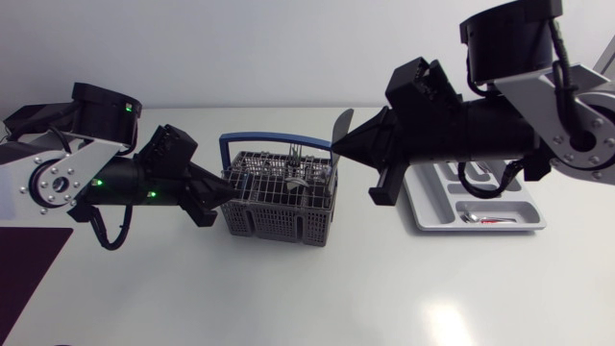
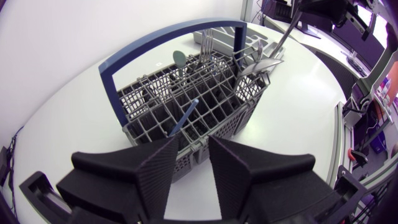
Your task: Unload the cutlery basket into the drawer organizer.
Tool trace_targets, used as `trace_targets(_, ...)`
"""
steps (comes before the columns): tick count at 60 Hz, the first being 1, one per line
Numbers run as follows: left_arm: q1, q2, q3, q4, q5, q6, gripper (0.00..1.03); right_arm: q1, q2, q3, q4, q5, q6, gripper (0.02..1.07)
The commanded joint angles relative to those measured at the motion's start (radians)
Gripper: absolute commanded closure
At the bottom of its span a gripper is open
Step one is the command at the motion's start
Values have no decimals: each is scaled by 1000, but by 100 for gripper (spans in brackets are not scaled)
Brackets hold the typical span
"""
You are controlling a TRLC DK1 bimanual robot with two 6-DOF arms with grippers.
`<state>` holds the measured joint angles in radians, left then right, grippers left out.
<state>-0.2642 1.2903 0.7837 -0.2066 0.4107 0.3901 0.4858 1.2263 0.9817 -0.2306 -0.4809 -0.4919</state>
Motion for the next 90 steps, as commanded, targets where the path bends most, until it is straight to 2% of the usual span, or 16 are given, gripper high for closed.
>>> trace_targets(1, -9, -9, -35, 9, -6, 6, 68, 19, -37, 51, 7, 13, 38, 101)
trace_targets(14, -26, -23, -47, 9, -24, 1, 68, 66, -28, 12, 51, 148, 70, 101)
trace_targets(57, -66, -8, -35, 12, -55, -10, 68, 103, -37, -161, 261, 386, 250, 101)
trace_targets(74, -72, -2, -38, 21, -67, -23, 68, 143, -42, -170, 267, 487, 334, 101)
trace_targets(90, -110, 14, -40, 27, -87, -27, 68, 191, -62, -178, 275, 573, 366, 101)
